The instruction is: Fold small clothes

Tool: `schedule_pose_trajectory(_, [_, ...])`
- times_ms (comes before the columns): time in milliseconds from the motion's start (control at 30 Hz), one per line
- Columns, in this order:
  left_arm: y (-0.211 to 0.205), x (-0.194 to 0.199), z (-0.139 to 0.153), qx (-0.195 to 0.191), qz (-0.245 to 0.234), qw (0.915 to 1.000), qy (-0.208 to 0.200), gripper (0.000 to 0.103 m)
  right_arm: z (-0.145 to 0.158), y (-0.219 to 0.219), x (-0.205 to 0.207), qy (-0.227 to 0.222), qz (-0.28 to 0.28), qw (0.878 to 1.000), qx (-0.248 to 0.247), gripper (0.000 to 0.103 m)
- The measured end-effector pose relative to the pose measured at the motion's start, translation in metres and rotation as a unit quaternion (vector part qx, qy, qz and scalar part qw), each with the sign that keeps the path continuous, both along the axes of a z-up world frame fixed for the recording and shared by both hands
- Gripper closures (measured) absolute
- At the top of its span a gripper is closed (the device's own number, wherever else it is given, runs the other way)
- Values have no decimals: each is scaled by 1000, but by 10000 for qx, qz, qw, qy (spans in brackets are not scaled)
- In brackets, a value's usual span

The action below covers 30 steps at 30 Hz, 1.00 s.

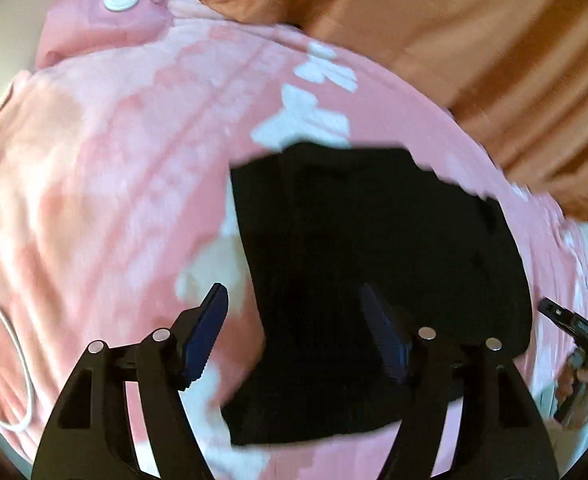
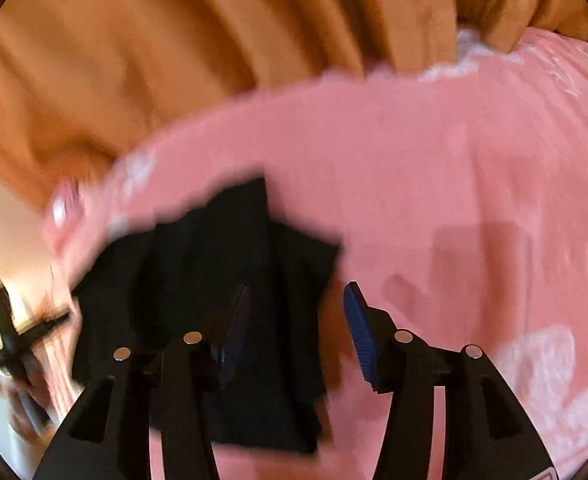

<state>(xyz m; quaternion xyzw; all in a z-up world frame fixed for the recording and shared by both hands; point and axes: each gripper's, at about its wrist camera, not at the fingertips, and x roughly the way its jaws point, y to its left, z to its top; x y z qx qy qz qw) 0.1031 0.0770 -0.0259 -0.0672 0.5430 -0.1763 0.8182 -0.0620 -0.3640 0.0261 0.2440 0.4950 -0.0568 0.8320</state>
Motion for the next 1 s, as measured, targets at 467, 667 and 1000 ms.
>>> schedule_pose_trajectory(467, [17, -60, 12, -182, -147, 9996, -185, 100, 20, 48, -57, -440, 902, 9945, -314, 97])
schedule_pose_trajectory(667, [28, -77, -17, 73, -27, 9992, 397, 96, -32, 36, -102, 858, 548, 9948, -97, 99])
schedule_pose_trajectory(1000, [-24, -49, -16, 460, -304, 9983, -161, 58, 13, 28, -59, -201, 713, 9955, -589, 41])
